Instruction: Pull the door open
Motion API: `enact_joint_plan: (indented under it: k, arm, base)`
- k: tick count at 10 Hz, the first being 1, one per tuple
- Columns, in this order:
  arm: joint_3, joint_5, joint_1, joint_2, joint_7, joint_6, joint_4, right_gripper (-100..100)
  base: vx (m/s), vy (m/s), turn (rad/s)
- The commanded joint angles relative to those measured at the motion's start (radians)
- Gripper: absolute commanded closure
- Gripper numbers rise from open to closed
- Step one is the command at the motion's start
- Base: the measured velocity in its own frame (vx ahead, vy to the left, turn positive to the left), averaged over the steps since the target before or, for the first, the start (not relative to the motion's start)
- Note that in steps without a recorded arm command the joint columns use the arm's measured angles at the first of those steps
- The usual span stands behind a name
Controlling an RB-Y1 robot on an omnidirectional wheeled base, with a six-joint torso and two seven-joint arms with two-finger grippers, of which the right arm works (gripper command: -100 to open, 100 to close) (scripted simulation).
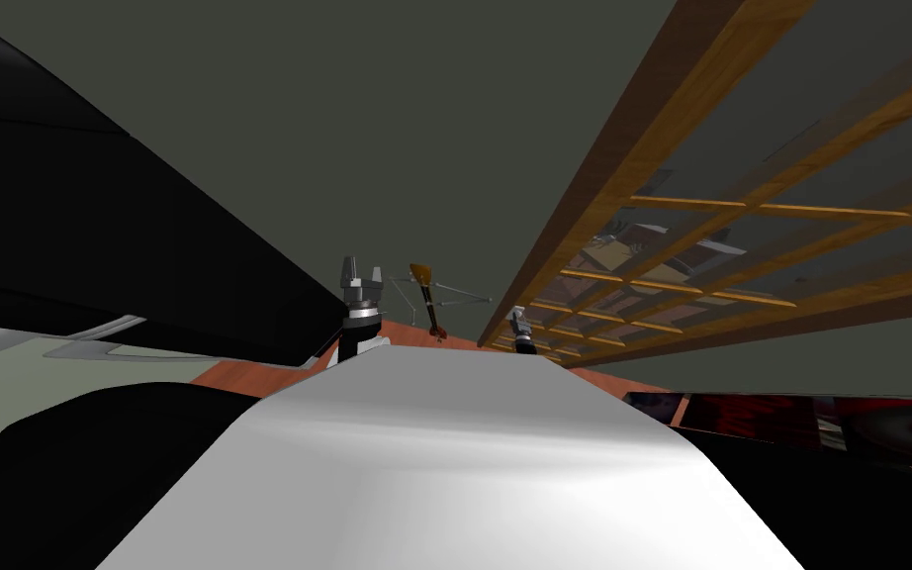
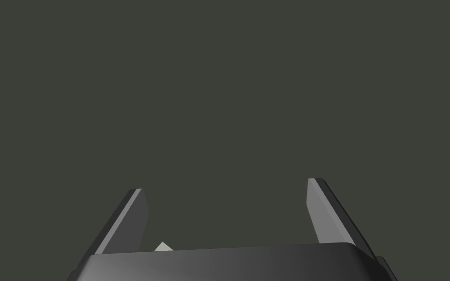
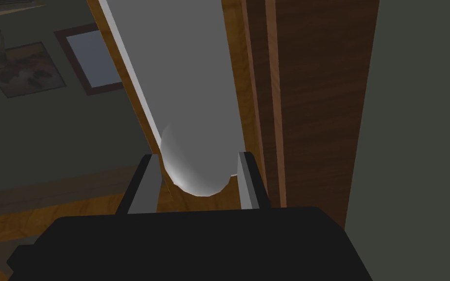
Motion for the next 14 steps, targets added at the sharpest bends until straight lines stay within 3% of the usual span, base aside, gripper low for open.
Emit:
enact_joint_plan:
  k: [1, 14]
  arm:
    - [0.010, -0.011, 0.004, 0.004, -0.040, 0.004, -0.003, 100]
    - [0.074, -0.115, 0.008, -0.014, -0.352, 0.010, -0.010, 100]
  base:
    - [-0.034, -0.011, 0.047]
    - [-0.030, -0.009, 0.036]
